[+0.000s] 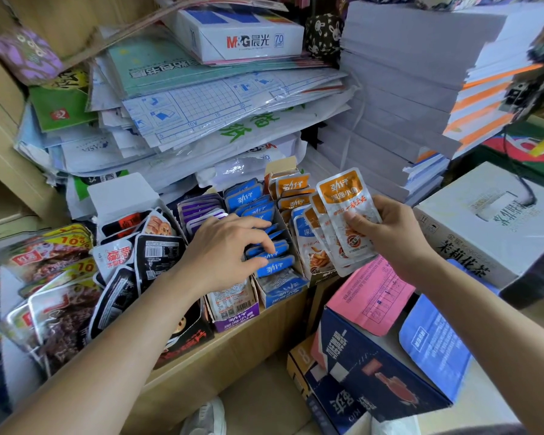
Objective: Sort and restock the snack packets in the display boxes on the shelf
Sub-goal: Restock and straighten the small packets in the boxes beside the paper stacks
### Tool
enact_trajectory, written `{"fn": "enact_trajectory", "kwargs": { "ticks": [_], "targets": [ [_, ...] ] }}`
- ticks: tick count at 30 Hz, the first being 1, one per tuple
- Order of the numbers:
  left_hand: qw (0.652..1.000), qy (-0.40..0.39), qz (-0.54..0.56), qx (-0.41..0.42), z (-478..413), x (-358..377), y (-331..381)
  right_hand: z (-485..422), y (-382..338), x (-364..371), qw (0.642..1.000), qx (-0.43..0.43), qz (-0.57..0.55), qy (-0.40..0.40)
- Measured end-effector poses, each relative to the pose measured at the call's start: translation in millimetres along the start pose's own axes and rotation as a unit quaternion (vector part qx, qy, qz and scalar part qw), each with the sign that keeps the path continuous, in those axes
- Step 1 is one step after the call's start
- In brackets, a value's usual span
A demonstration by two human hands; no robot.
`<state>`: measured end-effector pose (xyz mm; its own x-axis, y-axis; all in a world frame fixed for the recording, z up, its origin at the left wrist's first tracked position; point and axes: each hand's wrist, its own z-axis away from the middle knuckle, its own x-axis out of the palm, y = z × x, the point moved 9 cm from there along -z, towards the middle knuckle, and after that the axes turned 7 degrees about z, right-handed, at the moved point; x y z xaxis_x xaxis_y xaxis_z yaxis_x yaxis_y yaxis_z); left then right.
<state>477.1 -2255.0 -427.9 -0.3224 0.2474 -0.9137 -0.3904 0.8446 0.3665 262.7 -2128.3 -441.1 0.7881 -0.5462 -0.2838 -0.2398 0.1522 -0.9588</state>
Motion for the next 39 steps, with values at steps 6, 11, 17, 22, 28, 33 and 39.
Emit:
{"fn": "enact_trajectory", "kwargs": {
  "ticks": [6, 11, 17, 22, 28, 33, 39],
  "targets": [
    [0.999, 0.023, 0.04, -0.015, -1.4, -6.7, -3.6, -0.1, -0.7, -1.3, 1.0, -0.003, 0.003, 0.005],
    [0.993, 0.109, 0.038, -0.013, 5.0, -21.8, -7.3, -0.5, -1.4, -1.2, 1.0, -0.003, 0.004, 0.007],
    [0.989, 0.047, -0.127, -0.056, 7.4, -6.6, -13.7, -0.7, -3.9, 2.1, 1.0, -0.002, -0.003, -0.002],
    [0.987, 0.155, 0.029, 0.03, 18.8, -27.8, -6.8, -1.2, -5.6, 3.9, 1.0, -0.002, -0.011, 0.005],
    [0.995, 0.045, -0.077, -0.038, 5.4, -8.8, -9.6, -1.4, -5.8, 8.7, 1.0, 0.005, -0.028, 0.003],
    [0.998, 0.046, -0.038, -0.032, 7.1, -7.9, -11.2, -2.9, -4.3, 10.4, 1.0, 0.008, -0.023, 0.001],
    [0.999, 0.023, -0.012, -0.045, 7.8, -4.1, -14.5, -5.0, -2.2, 10.9, 1.0, 0.007, -0.019, 0.009]
  ]
}}
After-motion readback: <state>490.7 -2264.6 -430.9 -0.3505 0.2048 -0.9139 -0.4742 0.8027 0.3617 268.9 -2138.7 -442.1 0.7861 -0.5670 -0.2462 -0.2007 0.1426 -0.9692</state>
